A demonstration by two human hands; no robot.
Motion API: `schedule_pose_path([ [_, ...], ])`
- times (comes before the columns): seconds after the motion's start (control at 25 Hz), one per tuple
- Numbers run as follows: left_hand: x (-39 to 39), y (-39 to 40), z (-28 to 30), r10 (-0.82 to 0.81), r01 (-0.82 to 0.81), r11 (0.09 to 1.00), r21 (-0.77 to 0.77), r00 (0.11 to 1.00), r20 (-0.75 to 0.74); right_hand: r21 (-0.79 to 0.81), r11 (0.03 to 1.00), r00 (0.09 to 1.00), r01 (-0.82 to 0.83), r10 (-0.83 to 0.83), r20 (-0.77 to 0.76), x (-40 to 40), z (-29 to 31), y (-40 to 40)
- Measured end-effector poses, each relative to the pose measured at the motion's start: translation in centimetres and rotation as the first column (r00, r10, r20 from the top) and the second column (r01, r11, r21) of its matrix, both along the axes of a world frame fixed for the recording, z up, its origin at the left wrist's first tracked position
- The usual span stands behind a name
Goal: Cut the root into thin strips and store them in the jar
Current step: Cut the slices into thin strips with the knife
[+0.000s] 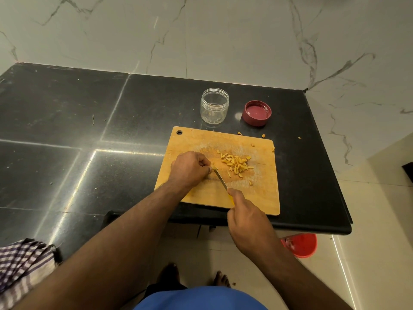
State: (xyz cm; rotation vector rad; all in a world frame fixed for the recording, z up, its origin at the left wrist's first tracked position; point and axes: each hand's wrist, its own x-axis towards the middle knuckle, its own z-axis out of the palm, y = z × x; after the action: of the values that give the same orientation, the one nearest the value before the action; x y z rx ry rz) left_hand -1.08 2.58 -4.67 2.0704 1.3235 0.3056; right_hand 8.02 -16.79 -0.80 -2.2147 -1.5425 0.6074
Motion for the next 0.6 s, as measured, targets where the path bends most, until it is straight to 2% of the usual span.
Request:
schedule_pose_path([
  [0.16, -0.3, 0.0, 0.3, -0.015, 0.015, 0.999, -0.028, 1.0, 0.016, 0.042, 0.998, 0.998, 0.056, -0.054, -0.039, 0.3, 0.3, 0.1],
  [0.6, -0.4, -0.1, 0.1, 0.004, -0.004, 1.0, -0.014, 0.999, 0.041, 0.037, 0.999, 1.0, 0.003, -0.003, -0.006, 0.3, -0.1, 2.4],
])
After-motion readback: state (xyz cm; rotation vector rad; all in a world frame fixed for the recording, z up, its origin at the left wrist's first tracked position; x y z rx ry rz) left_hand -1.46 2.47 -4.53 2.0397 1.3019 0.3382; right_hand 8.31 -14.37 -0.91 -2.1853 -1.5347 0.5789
